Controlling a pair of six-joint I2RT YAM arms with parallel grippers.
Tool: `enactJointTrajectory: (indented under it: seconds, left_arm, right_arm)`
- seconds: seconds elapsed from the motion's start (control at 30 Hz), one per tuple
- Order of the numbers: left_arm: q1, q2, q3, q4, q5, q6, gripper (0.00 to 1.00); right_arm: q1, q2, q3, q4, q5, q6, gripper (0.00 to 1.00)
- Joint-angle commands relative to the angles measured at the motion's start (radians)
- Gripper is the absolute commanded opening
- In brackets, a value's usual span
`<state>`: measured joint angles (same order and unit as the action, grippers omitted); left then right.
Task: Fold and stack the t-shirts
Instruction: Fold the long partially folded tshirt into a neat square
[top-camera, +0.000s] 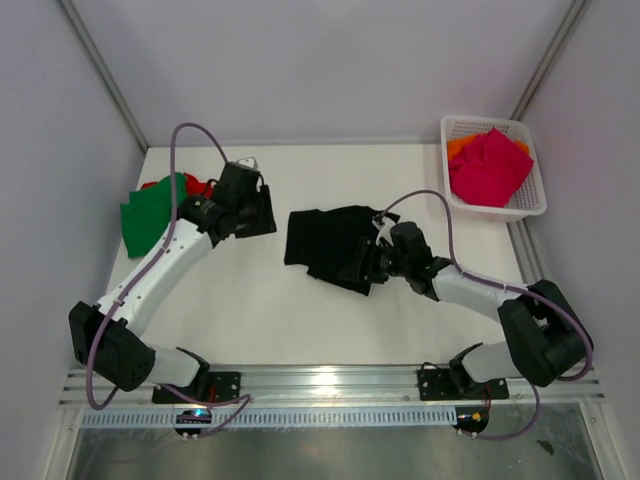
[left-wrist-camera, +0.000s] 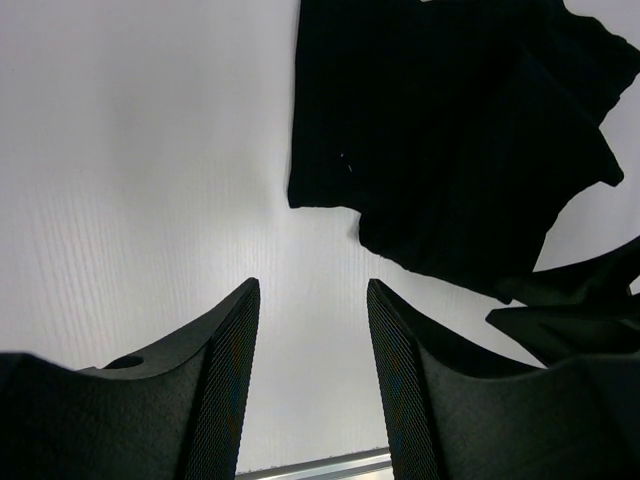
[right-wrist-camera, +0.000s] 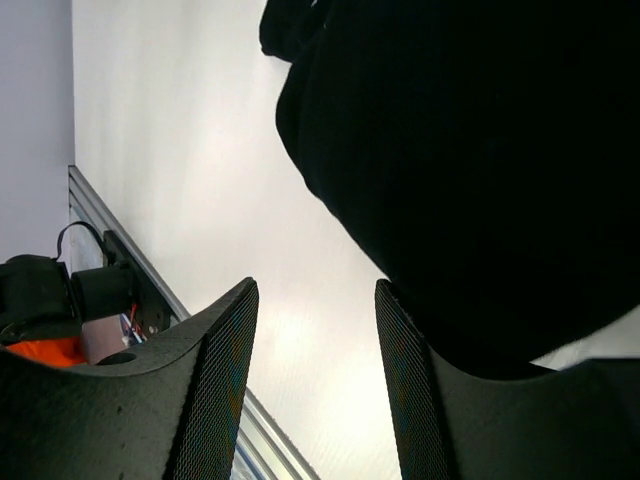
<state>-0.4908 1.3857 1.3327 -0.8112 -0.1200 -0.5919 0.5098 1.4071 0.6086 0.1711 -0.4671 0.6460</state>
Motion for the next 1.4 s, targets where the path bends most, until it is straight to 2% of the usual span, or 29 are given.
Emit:
enactJointTrajectory:
  seconds: [0.0,0.23,0.47,0.63,1.0,1.37]
  left_arm:
    - [-0.003,0.010,0.014,0.018,0.002,0.027,0.50]
    - [-0.003,0.111,-0.052,0.095,-0.017,0.030,0.50]
    - [-0.003,0.303,-0.112,0.243,0.094,-0.061,0.49]
    - [-0.003,0.374,-0.138,0.354,0.161,-0.114,0.49]
    - [-0.003,0.441,-0.118,0.380,0.177,-0.128,0.49]
    - [-0.003,0.490,-0.087,0.334,0.074,-0.089,0.49]
  right_arm:
    - [0.022,-0.100,-0.021,-0.042,0.076,0.003,0.55]
    - [0.022,-0.120,0.025,-0.077,0.102,-0.011,0.55]
    - [0.022,-0.155,0.043,-0.088,0.110,-0.005,0.55]
    - [0.022,-0.186,0.054,-0.117,0.128,-0.020,0.55]
    - [0.022,-0.224,0.054,-0.160,0.146,-0.051,0.55]
    - [0.022,-0.266,0.034,-0.208,0.157,-0.062,0.55]
